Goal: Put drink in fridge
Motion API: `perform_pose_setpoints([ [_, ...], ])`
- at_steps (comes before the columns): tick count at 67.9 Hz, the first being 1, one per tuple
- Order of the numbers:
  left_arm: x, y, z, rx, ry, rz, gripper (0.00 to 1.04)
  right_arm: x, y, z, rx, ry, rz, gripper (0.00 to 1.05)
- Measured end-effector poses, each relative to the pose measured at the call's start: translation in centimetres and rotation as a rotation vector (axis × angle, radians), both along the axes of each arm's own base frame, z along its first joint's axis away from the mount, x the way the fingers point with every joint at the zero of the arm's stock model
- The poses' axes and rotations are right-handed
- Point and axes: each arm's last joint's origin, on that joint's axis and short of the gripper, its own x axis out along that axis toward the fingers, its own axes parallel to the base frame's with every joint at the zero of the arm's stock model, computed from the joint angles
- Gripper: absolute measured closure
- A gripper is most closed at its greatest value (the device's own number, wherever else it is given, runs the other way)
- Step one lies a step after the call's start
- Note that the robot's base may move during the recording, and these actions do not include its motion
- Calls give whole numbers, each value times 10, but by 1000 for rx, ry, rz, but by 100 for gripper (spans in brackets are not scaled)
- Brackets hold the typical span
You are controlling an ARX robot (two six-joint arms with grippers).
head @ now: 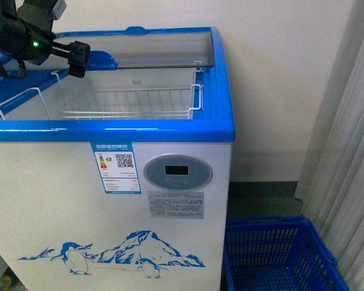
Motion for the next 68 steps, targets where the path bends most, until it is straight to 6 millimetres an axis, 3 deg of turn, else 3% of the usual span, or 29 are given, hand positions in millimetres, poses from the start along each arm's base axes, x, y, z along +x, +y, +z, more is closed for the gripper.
perform_pose_setpoints([
  [24,12,-5,2,7,-9,17,8,0,0,0,0,0,0,64],
  [39,9,-6,2,-7,-25,18,8,0,0,0,0,0,0,64],
  [56,-12,-5,7,-25,-30,34,8,0,0,0,0,0,0,64],
  [68,-50,-4,45,-48,-120,50,8,0,0,0,0,0,0,64],
])
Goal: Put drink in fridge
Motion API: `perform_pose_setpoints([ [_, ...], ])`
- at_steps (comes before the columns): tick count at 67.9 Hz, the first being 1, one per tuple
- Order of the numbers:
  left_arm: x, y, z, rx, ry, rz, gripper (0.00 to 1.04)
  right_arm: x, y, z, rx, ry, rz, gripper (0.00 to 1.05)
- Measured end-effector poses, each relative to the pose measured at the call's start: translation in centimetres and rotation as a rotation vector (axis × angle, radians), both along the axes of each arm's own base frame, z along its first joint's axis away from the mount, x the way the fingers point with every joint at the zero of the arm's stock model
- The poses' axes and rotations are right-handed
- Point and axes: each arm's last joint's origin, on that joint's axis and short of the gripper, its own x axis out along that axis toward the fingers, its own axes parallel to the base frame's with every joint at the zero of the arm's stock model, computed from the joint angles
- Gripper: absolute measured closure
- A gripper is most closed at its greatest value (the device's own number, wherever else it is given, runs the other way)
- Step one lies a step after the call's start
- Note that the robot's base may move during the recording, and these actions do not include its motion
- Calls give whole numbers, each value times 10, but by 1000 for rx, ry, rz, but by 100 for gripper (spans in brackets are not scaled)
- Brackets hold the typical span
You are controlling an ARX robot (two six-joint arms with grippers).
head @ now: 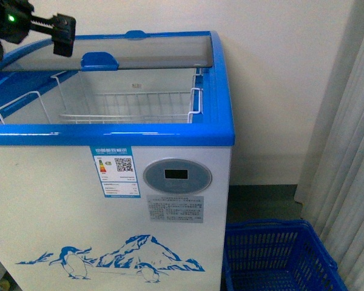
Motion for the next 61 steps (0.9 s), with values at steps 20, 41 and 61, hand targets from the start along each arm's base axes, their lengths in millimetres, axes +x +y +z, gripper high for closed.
perform_pose_setpoints([
  [20,-78,5,37,-54,-106,101,8,0,0,0,0,0,0,64],
  [41,-184,-10,62,-163,-204,119,8,0,0,0,0,0,0,64],
  [61,-281,-14,64,-288,-319,243,8,0,0,0,0,0,0,64],
])
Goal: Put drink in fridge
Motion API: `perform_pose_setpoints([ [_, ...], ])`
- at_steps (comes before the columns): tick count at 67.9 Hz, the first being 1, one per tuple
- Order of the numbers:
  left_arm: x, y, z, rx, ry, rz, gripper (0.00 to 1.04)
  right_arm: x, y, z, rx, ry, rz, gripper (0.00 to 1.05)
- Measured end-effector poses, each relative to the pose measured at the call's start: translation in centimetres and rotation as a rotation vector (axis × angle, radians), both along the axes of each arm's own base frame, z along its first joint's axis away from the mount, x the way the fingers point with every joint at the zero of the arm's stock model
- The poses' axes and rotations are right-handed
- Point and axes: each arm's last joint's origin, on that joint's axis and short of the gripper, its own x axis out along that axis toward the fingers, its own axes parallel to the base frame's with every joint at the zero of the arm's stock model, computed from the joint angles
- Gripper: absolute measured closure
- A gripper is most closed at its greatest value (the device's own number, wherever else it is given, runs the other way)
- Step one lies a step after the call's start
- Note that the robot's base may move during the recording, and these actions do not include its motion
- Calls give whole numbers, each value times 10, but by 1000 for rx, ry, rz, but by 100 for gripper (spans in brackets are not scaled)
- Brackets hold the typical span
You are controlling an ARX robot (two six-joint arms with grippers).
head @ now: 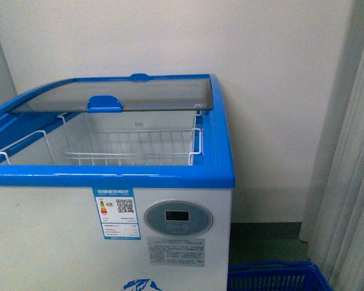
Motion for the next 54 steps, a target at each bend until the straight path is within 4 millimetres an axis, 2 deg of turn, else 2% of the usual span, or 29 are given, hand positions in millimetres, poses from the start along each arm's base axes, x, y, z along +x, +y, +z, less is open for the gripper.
perform_pose_setpoints([
  [18,-71,8,-23,-35,-30,76,8,0,0,0,0,0,0,64],
  [30,-110,14,-55,-61,12,120,8,0,0,0,0,0,0,64],
  [37,-123,14,-76,-70,38,142,8,0,0,0,0,0,0,64],
  [46,-127,15,-127,-84,96,142,8,0,0,0,0,0,0,64],
  [54,-127,18,-140,-88,82,174,8,0,0,0,0,0,0,64],
])
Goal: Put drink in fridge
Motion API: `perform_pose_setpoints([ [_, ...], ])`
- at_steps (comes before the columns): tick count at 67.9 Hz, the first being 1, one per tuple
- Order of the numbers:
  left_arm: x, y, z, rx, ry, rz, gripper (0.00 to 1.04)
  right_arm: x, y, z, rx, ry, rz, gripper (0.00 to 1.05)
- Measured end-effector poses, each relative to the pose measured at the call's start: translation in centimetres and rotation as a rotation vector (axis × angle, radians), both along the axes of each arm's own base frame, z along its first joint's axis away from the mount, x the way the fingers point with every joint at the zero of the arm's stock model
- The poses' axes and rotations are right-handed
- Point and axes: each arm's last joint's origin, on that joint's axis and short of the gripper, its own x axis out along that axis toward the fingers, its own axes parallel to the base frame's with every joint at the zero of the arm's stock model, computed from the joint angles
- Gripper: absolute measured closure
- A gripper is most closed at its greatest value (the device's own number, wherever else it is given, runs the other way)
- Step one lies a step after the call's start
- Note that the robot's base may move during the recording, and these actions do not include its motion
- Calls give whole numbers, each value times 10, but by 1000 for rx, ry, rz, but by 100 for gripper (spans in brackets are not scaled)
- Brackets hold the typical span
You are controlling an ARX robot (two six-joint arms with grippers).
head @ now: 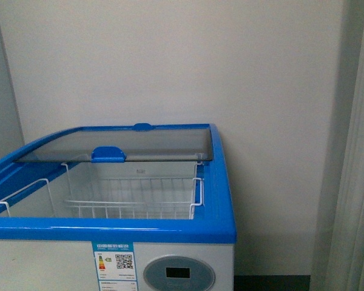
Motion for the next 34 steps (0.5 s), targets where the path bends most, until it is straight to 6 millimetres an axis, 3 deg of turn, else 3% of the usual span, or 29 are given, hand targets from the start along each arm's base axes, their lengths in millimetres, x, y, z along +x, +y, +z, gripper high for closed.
perform_pose_setpoints([
  [16,0,-1,-22,5,29,53,8,0,0,0,0,0,0,64],
  [25,-1,-4,-22,57,-20,-295,32,0,0,0,0,0,3,64],
  [34,-1,-2,-22,80,-20,-377,54,0,0,0,0,0,2,64],
])
